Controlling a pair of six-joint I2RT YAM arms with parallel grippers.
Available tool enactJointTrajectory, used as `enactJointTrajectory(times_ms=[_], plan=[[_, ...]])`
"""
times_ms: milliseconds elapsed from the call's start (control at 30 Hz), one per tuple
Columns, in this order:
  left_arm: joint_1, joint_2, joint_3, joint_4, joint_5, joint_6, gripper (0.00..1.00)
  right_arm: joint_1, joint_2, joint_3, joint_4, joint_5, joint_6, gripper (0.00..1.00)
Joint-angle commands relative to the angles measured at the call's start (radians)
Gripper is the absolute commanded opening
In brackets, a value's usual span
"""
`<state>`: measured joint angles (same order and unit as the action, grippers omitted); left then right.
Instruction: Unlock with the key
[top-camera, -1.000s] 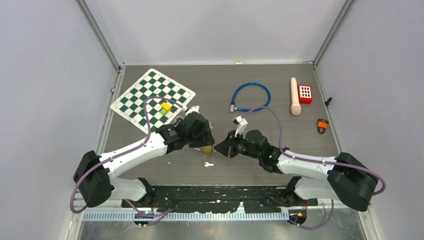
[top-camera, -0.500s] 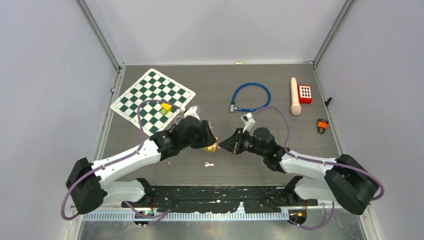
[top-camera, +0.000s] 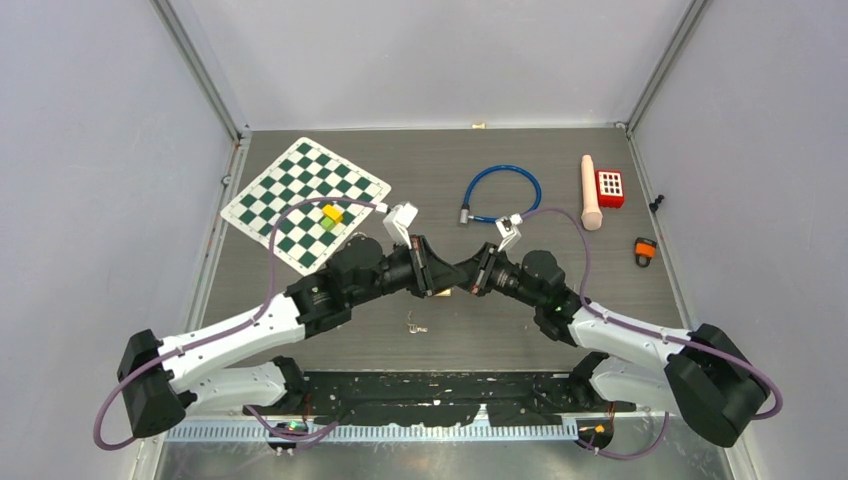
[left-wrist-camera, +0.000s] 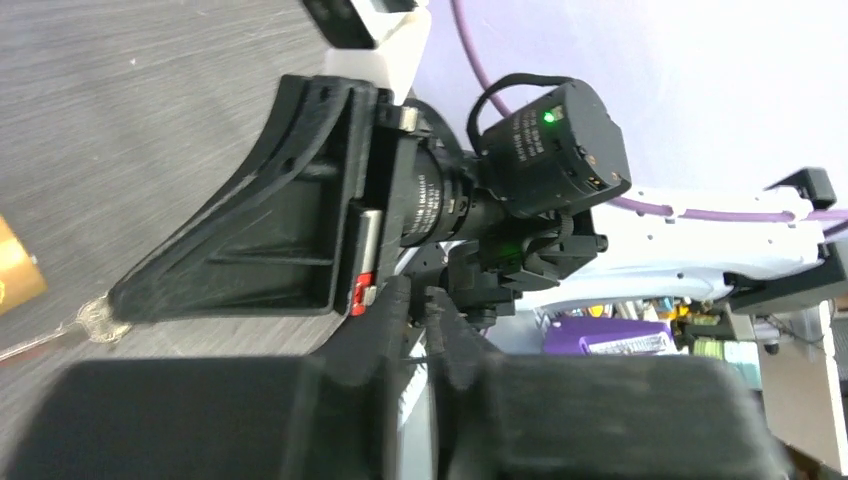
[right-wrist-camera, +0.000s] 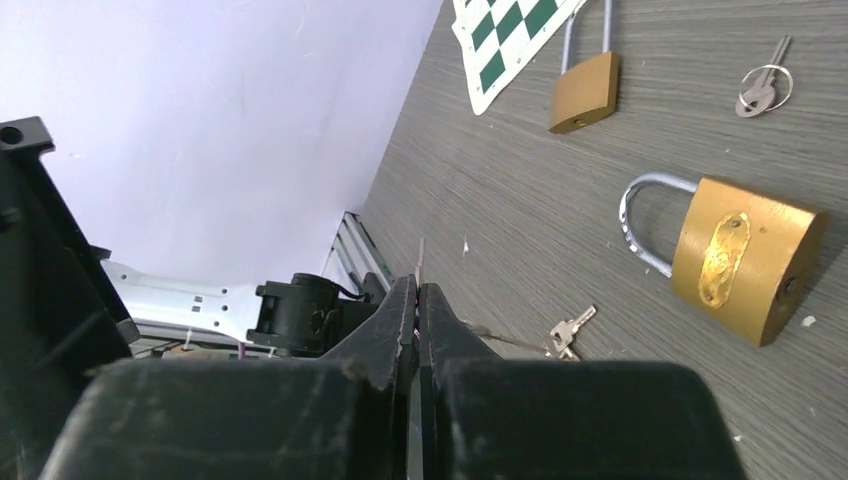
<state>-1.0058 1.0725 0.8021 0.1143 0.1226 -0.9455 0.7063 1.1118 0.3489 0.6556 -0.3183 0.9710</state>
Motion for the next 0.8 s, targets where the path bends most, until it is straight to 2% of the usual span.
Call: enactJointTrajectory(times_ms=[0, 133, 200, 333, 433, 633, 767], plan=[[0.013, -0.072, 0.048, -0.165, -0.14, 0.094, 0.26, -0.004, -0.042, 0.03, -0.078, 0.072, -0.081, 0.05], [0.063, -0.112, 0.039, -0.286, -0.213, 0.113, 0.68, -0.009, -0.031, -0.012, -0.096, 0.102, -0.13, 0.05], [0.099, -0.106, 0.043, -0.35, -0.213, 0.124, 0.79, -0.028, -0.041, -0.036, -0.105, 0.11, -0.148, 0.05], [0.141, -0.035, 0.091, -0.495, -0.219, 0.129, 0.85, -0.073, -0.085, -0.062, -0.191, 0.146, -0.211, 0.05], [0.143, 0.073, 0.167, -0.598, -0.233, 0.127, 0.89, -0.091, -0.13, -0.067, -0.299, 0.222, -0.28, 0.05], [0.138, 0.405, 0.387, -0.762, -0.207, 0.114, 0.91, -0.094, -0.248, -0.074, -0.447, 0.417, -0.361, 0.05], [0.116, 0.61, 0.579, -0.88, -0.269, 0.118, 0.92, -0.094, -0.351, -0.111, -0.462, 0.499, -0.361, 0.05]])
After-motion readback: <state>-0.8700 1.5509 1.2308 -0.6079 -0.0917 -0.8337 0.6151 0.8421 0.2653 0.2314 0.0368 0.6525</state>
